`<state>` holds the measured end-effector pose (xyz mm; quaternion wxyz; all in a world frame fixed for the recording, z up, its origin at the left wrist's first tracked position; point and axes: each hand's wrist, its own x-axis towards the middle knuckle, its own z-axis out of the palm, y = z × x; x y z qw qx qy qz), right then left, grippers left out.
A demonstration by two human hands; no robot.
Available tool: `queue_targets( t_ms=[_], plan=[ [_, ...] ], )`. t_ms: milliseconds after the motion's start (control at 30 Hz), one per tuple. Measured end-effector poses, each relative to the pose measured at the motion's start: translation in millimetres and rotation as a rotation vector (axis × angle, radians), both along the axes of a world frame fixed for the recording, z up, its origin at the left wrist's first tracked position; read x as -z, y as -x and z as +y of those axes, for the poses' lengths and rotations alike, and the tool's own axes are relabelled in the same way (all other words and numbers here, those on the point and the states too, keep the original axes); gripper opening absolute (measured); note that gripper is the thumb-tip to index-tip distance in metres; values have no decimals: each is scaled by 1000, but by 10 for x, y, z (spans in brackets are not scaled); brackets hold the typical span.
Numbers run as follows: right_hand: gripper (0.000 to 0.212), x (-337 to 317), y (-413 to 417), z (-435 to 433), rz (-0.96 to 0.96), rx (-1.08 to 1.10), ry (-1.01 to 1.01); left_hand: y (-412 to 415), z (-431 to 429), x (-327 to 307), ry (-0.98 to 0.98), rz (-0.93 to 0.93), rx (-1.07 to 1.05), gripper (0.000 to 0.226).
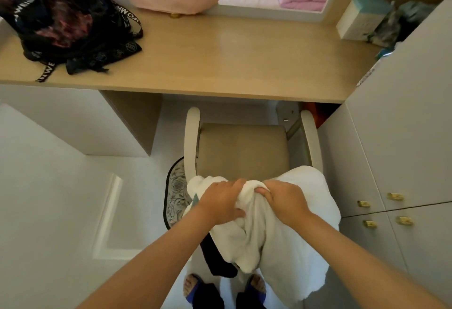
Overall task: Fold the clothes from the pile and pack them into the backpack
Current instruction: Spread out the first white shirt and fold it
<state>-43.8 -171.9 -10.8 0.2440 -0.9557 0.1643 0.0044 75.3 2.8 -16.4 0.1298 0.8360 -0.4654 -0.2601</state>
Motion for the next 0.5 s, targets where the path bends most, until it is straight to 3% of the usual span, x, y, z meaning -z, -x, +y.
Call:
queue_targets(
  t_ms=[67, 133, 167, 267, 300, 367, 500],
  plan=[
    [84, -68, -51, 70, -74, 20, -21, -118, 12, 16, 12, 48, -43, 36],
    [67, -135, -80, 53, -77, 26, -99, -288, 11, -64, 25, 54, -48, 23],
    [54, -158, -71, 14, -23, 28, -150, -384, 8, -125, 37, 8, -23, 20],
    [66, -94, -4, -199, 273, -27, -90, -613, 27, -276, 24, -139, 4, 18],
    [54, -57, 5, -249, 312, -3, -62, -656, 21, -288, -1, -160, -10, 19],
    [28, -60, -54, -293, 277, 67, -114, -669, -27, -280, -40, -169, -3, 33],
    [19, -207, -332, -286, 167, 45, -113, -501, -309, -221, -37, -19, 121, 88]
  ],
)
